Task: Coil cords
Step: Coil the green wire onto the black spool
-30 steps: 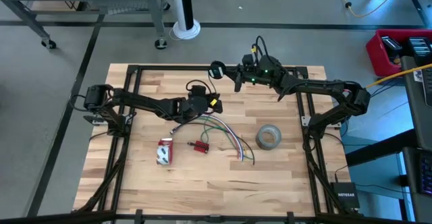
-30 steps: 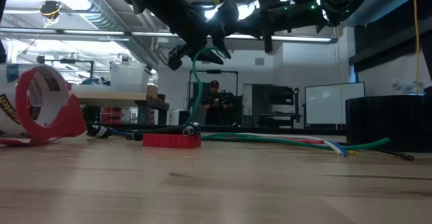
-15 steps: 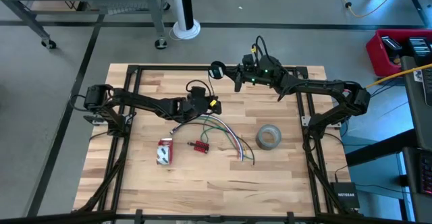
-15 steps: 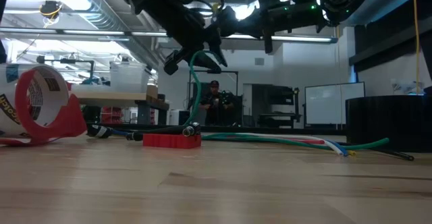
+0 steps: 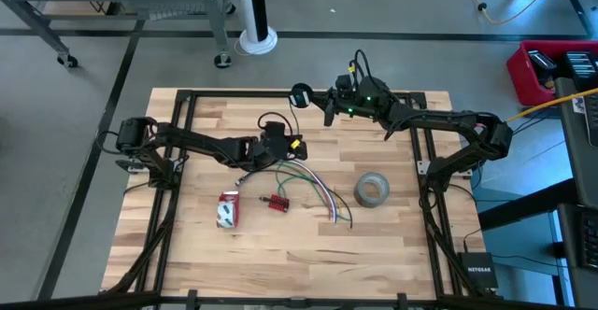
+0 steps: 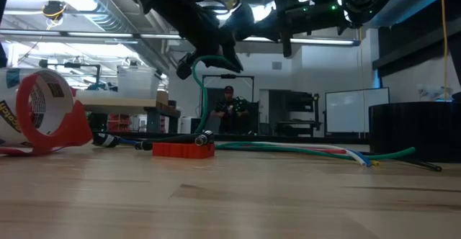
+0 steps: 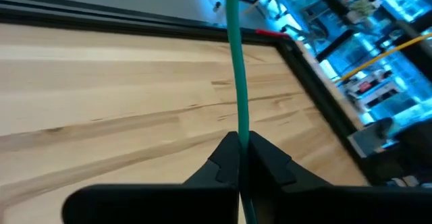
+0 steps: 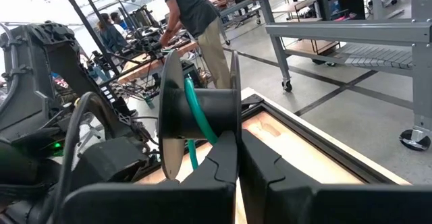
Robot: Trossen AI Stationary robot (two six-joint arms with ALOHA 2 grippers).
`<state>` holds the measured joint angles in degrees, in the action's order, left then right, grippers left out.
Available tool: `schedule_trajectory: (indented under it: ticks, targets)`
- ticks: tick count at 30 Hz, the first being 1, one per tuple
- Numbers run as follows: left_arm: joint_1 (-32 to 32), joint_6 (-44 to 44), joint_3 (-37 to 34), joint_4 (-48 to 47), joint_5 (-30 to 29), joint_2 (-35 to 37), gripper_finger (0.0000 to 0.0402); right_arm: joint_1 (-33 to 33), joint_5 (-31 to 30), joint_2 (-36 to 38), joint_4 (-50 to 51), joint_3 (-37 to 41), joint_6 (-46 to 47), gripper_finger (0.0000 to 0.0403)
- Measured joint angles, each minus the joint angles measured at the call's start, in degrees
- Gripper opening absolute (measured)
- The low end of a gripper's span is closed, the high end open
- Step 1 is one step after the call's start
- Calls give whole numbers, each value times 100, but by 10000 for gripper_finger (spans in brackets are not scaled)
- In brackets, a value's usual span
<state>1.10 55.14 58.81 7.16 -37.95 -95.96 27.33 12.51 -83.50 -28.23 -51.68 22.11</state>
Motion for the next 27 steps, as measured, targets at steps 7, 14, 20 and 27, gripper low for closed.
schedule_trajectory:
  ticks: [7,14,20,27]
  targets:
    - [0,-153,0,561,326,-2,3,0,-7,0,2,0,11,2]
    - [0,-338,7,1127,539,-2,2,0,-7,0,77,0,34,2]
    - [22,-753,94,1609,675,-2,1,-34,-7,0,129,0,37,2]
    - [132,-1242,465,1581,945,-2,1,-317,-61,0,190,0,-29,1]
